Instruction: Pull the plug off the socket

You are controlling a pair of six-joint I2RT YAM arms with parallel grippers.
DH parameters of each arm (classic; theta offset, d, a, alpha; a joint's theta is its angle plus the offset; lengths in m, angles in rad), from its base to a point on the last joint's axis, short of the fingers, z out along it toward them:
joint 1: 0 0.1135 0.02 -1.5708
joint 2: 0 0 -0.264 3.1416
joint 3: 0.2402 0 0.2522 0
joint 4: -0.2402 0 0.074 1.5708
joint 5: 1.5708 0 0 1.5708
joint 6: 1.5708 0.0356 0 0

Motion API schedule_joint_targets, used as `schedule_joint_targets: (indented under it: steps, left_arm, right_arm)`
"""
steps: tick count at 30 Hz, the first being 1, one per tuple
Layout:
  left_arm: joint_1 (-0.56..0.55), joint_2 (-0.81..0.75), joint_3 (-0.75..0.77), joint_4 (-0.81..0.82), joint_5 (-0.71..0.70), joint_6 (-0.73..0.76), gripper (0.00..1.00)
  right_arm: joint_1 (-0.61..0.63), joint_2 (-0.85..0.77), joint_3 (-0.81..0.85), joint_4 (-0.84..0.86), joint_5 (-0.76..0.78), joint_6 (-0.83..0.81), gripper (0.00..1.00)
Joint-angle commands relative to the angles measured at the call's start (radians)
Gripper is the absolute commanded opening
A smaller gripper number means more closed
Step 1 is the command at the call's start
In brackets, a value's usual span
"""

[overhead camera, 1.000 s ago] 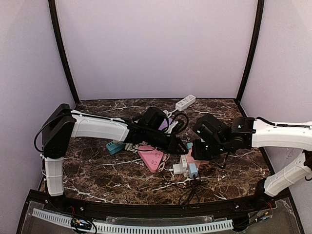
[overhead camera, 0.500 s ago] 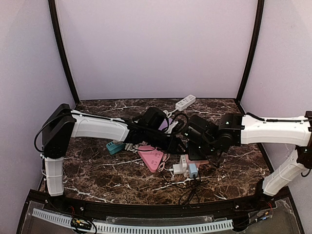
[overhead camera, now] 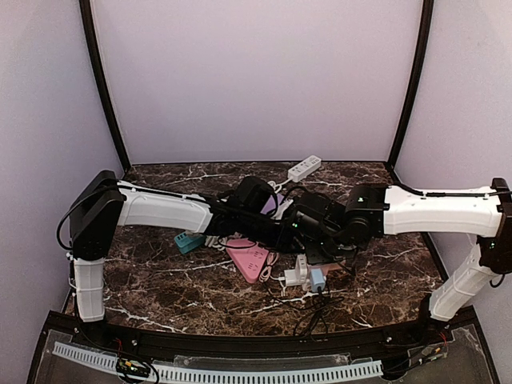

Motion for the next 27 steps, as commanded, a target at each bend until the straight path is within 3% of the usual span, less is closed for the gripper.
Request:
schedule_joint_targets:
  steps: [1, 14, 27]
  left_arm:
    - [-0.016, 0.047, -0.031, -0.113, -0.024, 0.024, 0.41]
    - [-0.017, 0.059, -0.031, -0.112, -0.020, 0.022, 0.41]
    - [-0.016, 0.059, -0.005, -0.123, -0.002, 0.035, 0.41]
  right_arm:
    - [-0.006, -0.025, 0.013, -0.039, 0.054, 0.019, 0.00]
    - [-0.077, -0.170, -0.119, 0.089, -0.033, -0.006, 0.00]
    - [-0.071, -0.133, -0.098, 0.112, -0.039, -0.035, 0.00]
